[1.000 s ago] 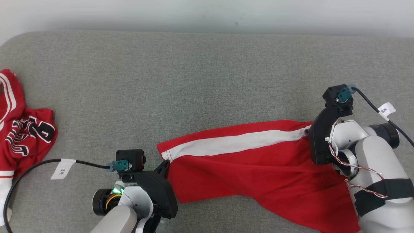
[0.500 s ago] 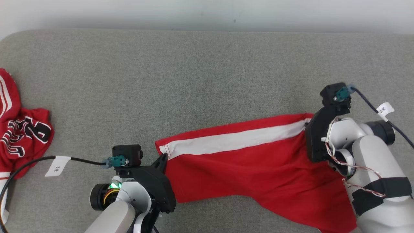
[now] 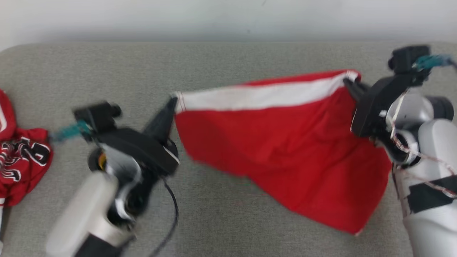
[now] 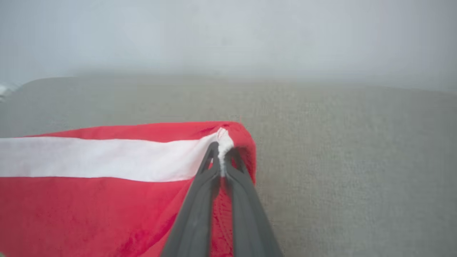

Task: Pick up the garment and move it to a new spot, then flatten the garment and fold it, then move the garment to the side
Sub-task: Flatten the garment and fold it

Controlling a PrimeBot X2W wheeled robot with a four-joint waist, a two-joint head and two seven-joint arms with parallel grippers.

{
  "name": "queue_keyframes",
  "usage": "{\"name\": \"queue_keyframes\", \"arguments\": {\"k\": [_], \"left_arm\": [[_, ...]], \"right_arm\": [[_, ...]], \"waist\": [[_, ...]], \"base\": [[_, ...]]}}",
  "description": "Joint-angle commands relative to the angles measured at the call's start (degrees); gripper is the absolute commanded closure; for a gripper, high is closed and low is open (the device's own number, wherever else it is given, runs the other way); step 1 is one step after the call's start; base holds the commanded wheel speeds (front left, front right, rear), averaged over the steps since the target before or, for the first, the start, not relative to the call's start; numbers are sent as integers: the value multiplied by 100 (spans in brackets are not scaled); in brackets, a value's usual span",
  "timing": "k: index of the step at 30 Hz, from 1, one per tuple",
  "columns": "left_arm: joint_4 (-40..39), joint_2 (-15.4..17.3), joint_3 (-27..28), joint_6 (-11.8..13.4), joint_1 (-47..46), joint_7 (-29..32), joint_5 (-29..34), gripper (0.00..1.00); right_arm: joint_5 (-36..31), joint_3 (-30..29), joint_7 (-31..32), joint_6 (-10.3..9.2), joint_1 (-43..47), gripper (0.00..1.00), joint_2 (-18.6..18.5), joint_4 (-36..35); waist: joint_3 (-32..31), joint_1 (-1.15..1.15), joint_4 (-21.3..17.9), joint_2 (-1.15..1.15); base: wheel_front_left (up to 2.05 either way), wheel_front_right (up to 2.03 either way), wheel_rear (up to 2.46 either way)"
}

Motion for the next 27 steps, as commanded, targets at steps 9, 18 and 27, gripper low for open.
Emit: {"name": "queue_keyframes", "arguments": {"k": [9, 18, 27], "left_arm": [[52, 548, 813, -221, -2007, 260, -169, 100], [500, 508, 1462, -335, -4098, -904, 233, 100], [739, 509, 1318, -1060, -3819, -1713, 428, 100]], "right_arm": [[173, -67, -837, -11, -1716, 100, 161, 321], [-563, 248, -3015, -12, -3584, 100, 66, 1236], [-642, 1186, -4134, -12, -3610, 100, -307, 2041]], "waist": [[962, 0, -614, 0], [1556, 0, -938, 0], [1809, 0, -711, 0]], "base": [[0, 0, 0], [0, 0, 0], [0, 0, 0]]}}
